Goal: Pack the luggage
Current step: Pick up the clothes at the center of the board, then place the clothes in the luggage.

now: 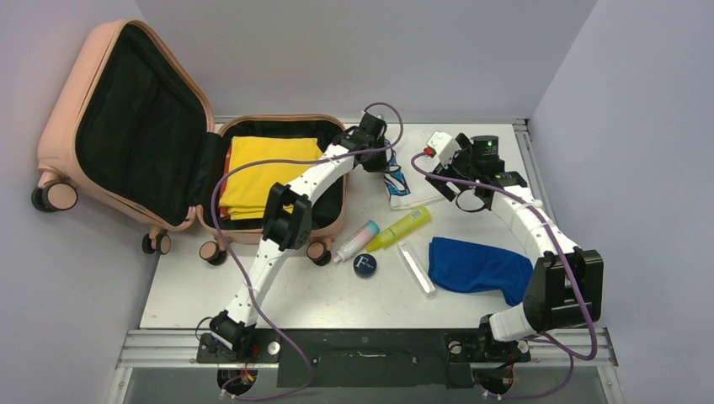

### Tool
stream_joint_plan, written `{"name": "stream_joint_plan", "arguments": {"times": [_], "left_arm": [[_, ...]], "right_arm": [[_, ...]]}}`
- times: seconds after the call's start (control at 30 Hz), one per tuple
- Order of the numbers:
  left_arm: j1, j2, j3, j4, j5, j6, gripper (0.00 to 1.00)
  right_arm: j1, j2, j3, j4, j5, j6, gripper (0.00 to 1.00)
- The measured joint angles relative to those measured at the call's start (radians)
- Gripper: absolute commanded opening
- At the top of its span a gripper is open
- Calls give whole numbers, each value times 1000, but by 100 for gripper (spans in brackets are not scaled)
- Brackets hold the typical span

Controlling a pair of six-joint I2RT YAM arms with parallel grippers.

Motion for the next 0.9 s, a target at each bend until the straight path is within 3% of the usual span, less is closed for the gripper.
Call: {"name": "stream_joint_plan", "arguments": {"times": [0.6,0.9], "left_arm": [[11,-113,74,-294,-16,369,0],[65,-210,72,-365,-61,442,0]], "right_arm": [[0,-50,-26,3,-19,2,93],[0,-62,-50,5,-26,4,93]]}}
